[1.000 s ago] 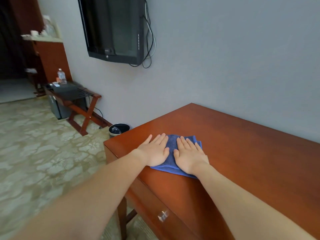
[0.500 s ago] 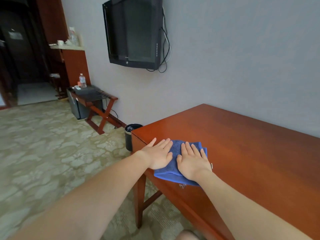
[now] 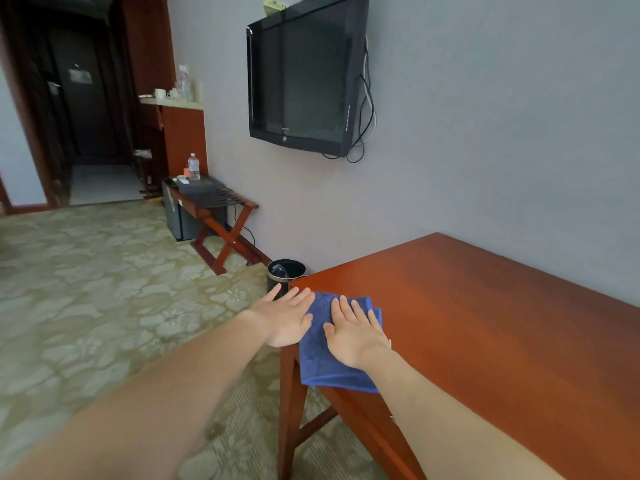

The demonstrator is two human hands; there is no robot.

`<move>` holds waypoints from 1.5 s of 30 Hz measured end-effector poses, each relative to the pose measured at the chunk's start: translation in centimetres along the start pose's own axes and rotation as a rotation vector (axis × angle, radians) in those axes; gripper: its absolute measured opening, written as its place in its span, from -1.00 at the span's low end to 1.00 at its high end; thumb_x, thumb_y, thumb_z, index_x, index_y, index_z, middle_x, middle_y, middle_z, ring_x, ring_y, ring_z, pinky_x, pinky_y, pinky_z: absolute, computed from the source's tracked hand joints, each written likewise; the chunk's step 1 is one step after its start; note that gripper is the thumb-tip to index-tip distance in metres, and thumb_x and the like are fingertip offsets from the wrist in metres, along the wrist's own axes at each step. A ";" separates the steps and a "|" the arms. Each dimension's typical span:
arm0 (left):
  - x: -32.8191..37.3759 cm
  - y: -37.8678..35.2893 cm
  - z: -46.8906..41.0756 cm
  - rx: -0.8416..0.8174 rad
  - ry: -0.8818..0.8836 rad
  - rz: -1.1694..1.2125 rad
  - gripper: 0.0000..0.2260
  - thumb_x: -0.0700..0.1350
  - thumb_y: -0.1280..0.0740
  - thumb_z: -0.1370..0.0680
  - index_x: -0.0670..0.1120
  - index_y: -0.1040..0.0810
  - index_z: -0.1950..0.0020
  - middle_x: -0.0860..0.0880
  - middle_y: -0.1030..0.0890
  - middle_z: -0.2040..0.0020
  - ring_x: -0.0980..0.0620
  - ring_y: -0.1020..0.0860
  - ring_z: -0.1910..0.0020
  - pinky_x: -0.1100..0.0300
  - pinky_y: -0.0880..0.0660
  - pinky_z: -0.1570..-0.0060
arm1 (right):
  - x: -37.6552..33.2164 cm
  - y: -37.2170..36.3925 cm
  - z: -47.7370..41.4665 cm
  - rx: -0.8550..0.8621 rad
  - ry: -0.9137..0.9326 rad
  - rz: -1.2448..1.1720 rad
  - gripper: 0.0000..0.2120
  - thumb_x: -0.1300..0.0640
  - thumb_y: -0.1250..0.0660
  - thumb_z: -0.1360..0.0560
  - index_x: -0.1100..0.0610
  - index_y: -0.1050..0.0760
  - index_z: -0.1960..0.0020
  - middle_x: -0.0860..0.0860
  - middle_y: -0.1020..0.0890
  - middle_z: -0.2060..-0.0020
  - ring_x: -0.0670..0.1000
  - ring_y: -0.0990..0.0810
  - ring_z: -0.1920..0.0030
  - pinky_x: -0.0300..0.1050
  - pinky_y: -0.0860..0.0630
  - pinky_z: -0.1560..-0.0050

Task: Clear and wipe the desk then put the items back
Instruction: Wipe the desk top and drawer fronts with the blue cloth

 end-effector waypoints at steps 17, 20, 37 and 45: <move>-4.2 0.1 -7.4 0.017 0.080 0.101 -0.48 0.08 0.19 -0.69 -0.07 0.21 -0.59 0.02 0.20 -0.60 0.09 0.20 -0.56 0.02 0.27 -0.52 | 0.2 0.8 -8.7 0.018 0.046 -0.043 -0.44 -0.09 0.18 -0.67 0.11 0.19 -0.59 0.02 0.16 -0.58 0.01 0.21 -0.56 0.00 0.26 -0.52; -4.1 0.1 -8.8 0.031 0.085 0.121 -0.48 0.09 0.19 -0.68 -0.07 0.21 -0.59 0.03 0.19 -0.60 0.09 0.19 -0.56 0.02 0.26 -0.52 | 0.8 0.9 -9.4 0.032 0.046 -0.038 -0.43 -0.10 0.18 -0.67 0.12 0.19 -0.59 0.03 0.15 -0.58 0.02 0.21 -0.56 0.00 0.26 -0.52; 3.0 2.6 -22.0 0.060 -0.013 0.112 -0.49 0.05 0.17 -0.69 -0.13 0.19 -0.59 -0.02 0.15 -0.60 0.02 0.16 -0.57 0.02 0.19 -0.53 | 12.8 3.9 -15.4 0.048 -0.047 -0.022 -0.46 -0.07 0.19 -0.67 0.11 0.19 -0.58 0.00 0.16 -0.58 0.01 0.21 -0.56 0.00 0.24 -0.54; 7.9 4.6 -31.7 0.072 -0.080 0.102 -0.48 0.06 0.18 -0.69 -0.14 0.18 -0.59 -0.05 0.14 -0.60 0.00 0.15 -0.58 0.01 0.19 -0.53 | 21.7 6.3 -20.0 0.075 -0.108 0.009 -0.46 -0.05 0.17 -0.68 0.14 0.15 -0.59 0.03 0.12 -0.58 0.03 0.15 -0.57 0.02 0.18 -0.54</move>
Point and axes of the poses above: each hand's wrist, its own z-axis away from the middle knuckle, its own y-axis out of the back of the hand, x = y × z, the point moved 2 cm from there along -z, towards the middle knuckle
